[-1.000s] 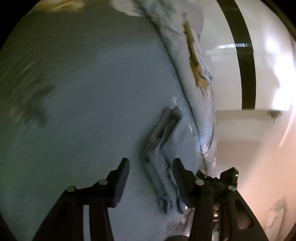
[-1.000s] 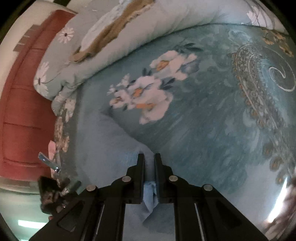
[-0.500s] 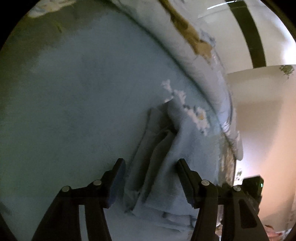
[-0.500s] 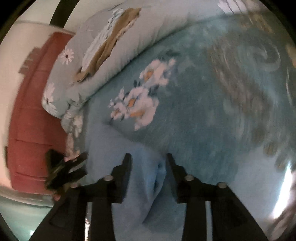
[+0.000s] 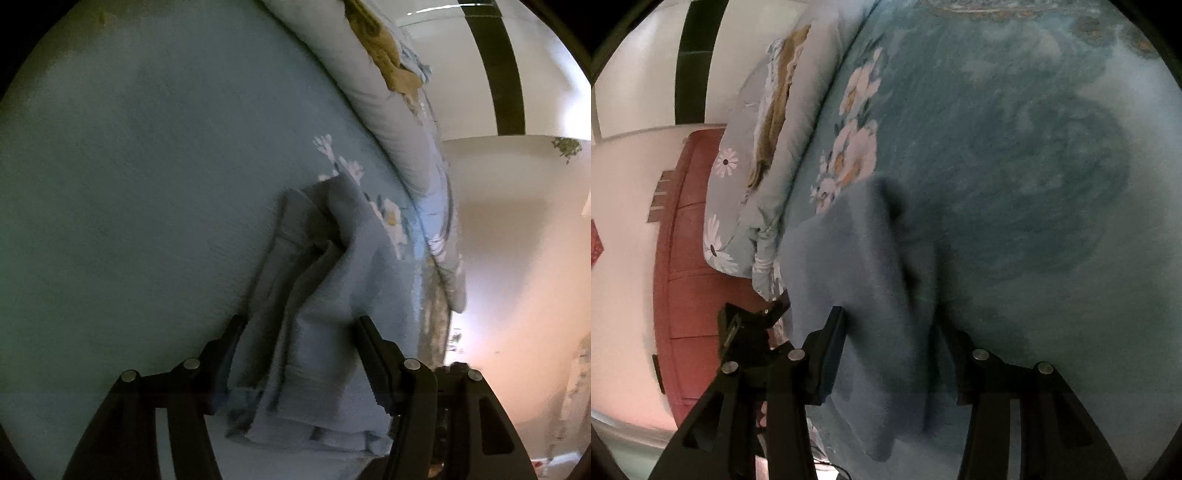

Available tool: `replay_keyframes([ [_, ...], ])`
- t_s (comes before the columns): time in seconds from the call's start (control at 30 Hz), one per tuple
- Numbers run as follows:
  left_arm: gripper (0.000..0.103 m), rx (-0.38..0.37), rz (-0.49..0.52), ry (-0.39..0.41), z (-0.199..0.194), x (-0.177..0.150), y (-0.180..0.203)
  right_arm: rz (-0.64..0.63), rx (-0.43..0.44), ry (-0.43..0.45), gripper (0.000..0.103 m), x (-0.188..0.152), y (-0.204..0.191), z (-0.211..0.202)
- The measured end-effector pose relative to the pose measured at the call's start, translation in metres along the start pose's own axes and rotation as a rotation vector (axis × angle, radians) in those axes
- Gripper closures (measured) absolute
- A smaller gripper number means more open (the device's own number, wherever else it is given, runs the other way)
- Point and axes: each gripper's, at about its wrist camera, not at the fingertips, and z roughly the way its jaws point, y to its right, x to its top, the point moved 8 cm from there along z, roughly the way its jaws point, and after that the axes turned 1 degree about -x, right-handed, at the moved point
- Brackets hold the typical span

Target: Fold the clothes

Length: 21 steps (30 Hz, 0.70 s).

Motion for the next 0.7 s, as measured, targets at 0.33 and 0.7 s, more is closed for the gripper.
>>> replay_keyframes([
  [0.33,0.081,-0.022,-0.043,0.095,-0.025,-0.019,0.0,-0.019,-0.018,-0.014,0.088,0.001,-0.027,-0.001],
  [0.7,0.081,-0.089,-0.044,0.324,-0.13,-0.097,-0.019,-0.252,0.014,-0.176,0.089,-0.053,-0.08,-0.006],
])
